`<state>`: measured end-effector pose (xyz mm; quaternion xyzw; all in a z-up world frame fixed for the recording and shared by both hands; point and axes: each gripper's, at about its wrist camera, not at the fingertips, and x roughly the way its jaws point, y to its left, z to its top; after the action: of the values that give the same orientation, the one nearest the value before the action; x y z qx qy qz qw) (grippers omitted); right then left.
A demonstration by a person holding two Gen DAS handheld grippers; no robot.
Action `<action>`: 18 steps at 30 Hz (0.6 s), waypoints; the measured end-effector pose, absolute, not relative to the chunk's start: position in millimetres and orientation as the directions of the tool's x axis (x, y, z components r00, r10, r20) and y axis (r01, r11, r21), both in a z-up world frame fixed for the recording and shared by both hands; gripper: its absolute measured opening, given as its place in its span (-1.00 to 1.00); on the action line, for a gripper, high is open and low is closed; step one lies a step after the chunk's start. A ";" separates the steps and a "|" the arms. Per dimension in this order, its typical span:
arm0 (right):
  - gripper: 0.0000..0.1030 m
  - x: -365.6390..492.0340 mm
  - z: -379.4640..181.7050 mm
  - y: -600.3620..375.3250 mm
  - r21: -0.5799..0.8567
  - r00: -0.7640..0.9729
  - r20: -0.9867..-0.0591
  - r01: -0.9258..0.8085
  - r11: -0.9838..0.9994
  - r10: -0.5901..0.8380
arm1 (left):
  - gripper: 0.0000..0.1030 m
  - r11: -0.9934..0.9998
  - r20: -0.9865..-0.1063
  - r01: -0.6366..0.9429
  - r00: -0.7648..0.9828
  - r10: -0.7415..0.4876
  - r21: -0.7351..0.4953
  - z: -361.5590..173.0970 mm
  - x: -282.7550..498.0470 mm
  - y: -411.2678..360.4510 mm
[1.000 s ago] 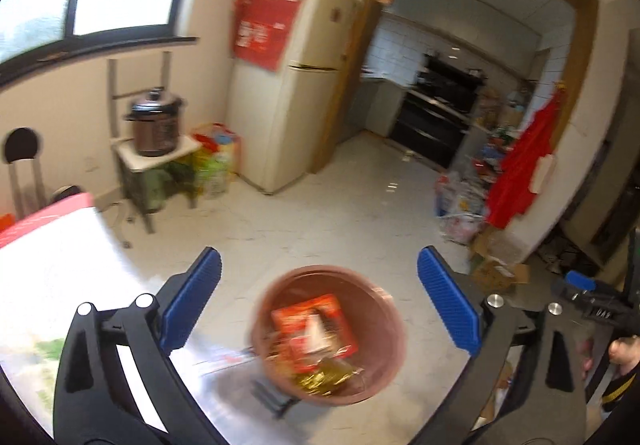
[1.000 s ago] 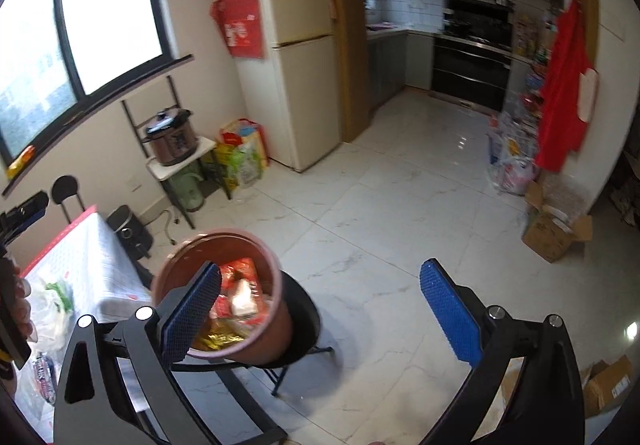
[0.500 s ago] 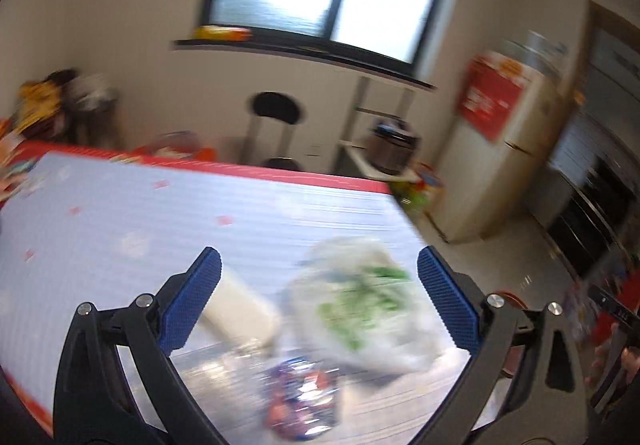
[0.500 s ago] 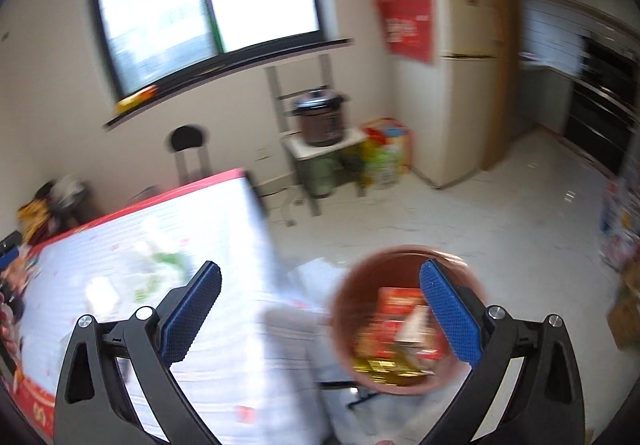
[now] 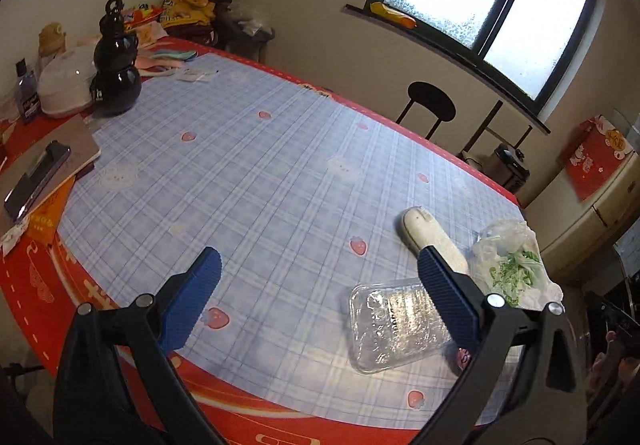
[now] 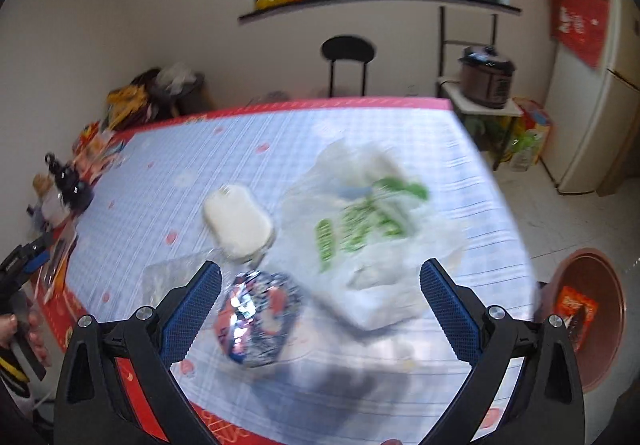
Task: Collect trash
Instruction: 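Grasp the blue-and-white snack bag with the right gripper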
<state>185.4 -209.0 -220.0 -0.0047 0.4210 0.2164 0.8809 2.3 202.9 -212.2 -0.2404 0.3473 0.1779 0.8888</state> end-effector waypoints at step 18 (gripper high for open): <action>0.90 170.7 -321.7 -144.4 0.260 0.377 -0.867 -0.217 0.941 0.327 | 0.88 0.892 -0.783 -0.307 0.617 -0.079 -0.332 -291.4 46.5 223.2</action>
<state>170.7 -144.4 -321.7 0.0512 0.5335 0.1643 0.8281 46.5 223.2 -291.4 -0.2230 0.4328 0.0654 0.8710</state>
